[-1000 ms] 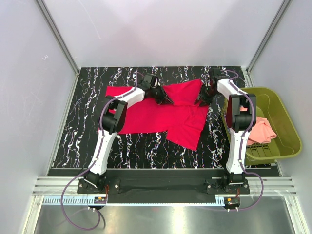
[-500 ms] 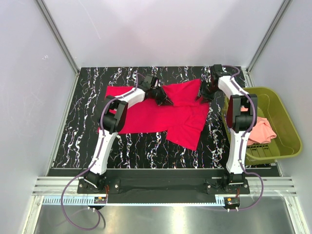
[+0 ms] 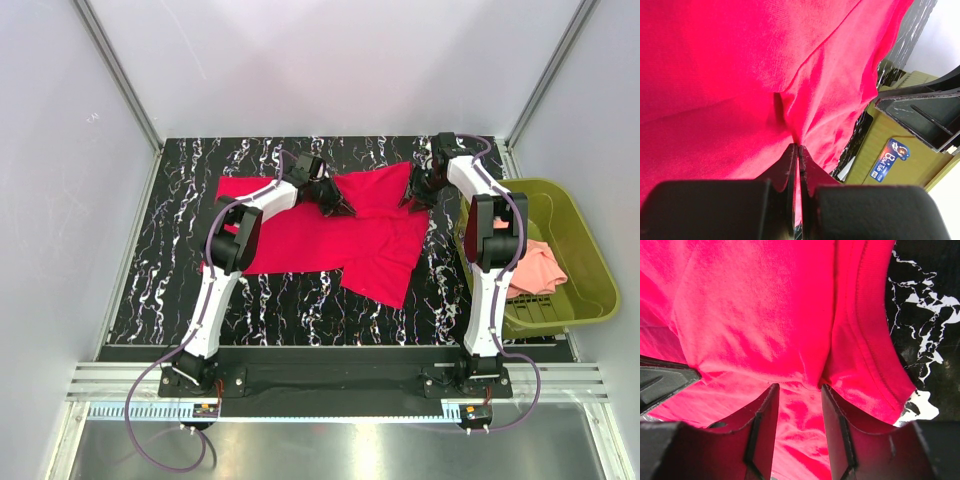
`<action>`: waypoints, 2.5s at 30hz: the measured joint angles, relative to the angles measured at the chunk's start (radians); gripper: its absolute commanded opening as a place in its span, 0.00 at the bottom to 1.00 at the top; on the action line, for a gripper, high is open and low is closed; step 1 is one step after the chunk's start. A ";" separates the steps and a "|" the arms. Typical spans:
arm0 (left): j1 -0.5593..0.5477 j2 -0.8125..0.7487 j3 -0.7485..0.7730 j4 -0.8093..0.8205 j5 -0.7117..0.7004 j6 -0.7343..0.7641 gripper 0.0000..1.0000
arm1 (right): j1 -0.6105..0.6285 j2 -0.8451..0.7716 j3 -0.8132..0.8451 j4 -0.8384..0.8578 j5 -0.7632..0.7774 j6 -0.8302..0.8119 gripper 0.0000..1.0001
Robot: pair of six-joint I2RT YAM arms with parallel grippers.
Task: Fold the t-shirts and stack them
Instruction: Fold the tshirt
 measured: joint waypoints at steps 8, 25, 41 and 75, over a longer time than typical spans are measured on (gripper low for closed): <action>0.000 0.000 0.000 0.002 0.000 -0.005 0.04 | -0.003 0.000 -0.010 0.001 0.003 -0.034 0.49; 0.000 0.000 0.000 0.002 0.000 -0.007 0.04 | -0.003 0.008 -0.018 0.027 -0.008 -0.058 0.47; 0.000 0.000 0.000 -0.011 0.000 0.001 0.04 | -0.003 0.019 0.045 -0.070 -0.018 0.000 0.00; 0.532 -0.238 -0.065 -0.201 -0.224 0.413 0.31 | -0.008 0.284 0.475 -0.005 0.008 0.203 0.37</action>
